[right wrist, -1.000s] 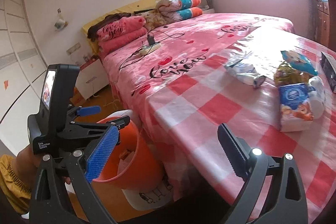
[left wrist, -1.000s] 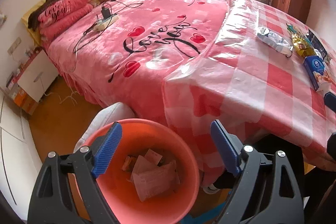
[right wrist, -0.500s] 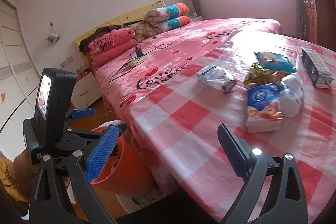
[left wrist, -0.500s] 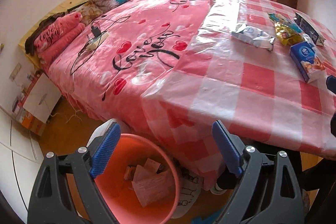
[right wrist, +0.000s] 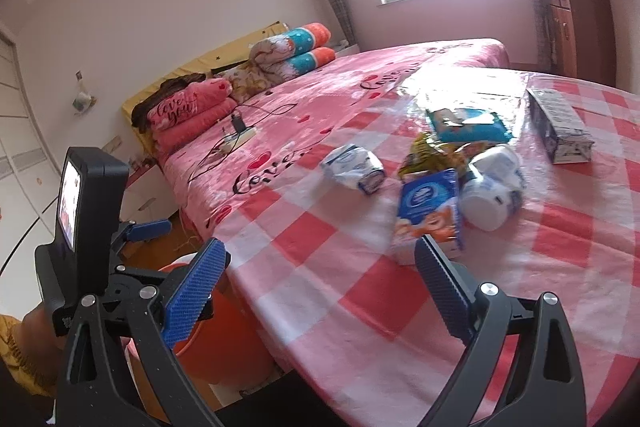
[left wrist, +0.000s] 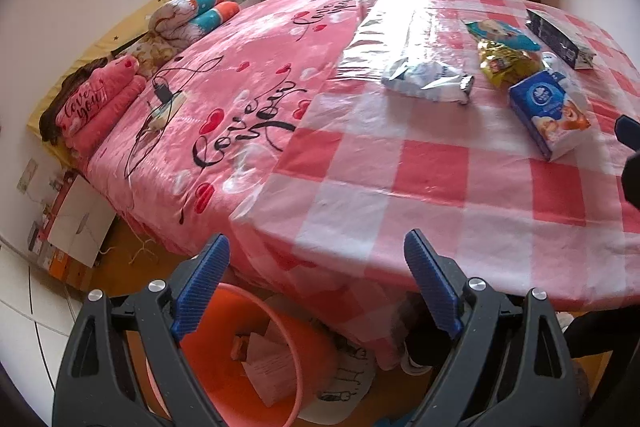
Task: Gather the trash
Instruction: 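Move both tools back over the bed toward the remaining wrappers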
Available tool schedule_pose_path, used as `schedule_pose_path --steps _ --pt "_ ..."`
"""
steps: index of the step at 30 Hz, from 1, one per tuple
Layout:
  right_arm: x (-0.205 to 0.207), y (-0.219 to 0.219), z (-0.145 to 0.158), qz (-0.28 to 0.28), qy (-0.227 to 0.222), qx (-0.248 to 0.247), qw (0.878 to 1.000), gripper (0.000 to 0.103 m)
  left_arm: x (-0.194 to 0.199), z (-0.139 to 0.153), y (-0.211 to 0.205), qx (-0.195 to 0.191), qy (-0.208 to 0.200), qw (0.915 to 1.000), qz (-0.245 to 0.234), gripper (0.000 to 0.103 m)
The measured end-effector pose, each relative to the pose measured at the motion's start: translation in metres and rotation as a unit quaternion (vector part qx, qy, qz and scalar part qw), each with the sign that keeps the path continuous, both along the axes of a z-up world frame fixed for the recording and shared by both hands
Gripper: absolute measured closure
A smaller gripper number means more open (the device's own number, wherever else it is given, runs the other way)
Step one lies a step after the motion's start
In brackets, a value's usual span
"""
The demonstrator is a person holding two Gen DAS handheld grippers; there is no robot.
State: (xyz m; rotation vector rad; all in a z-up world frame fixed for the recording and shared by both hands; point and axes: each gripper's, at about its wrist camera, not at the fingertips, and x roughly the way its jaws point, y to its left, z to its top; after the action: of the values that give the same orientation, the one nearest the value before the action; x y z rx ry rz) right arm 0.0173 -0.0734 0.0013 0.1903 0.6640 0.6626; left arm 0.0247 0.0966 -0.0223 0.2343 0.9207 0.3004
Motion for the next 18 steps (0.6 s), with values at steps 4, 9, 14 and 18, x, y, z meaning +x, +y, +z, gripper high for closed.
schedule_pose_path --steps 4,9,14,18 --pt "0.004 -0.012 0.0 -0.013 0.0 0.004 1.0 0.009 0.004 -0.001 -0.009 0.001 0.003 1.0 -0.007 0.014" --pt "0.009 -0.026 -0.001 -0.028 0.002 0.008 1.0 0.009 0.009 -0.003 -0.022 0.007 0.008 0.9998 -0.018 0.014" --pt "0.015 -0.038 -0.003 -0.041 0.007 0.014 0.999 0.009 0.013 -0.004 -0.033 0.01 0.011 0.9995 -0.026 0.014" --pt "0.019 -0.048 -0.003 -0.053 0.01 0.018 0.998 0.009 0.016 -0.005 -0.041 0.012 0.013 0.9993 -0.031 0.014"
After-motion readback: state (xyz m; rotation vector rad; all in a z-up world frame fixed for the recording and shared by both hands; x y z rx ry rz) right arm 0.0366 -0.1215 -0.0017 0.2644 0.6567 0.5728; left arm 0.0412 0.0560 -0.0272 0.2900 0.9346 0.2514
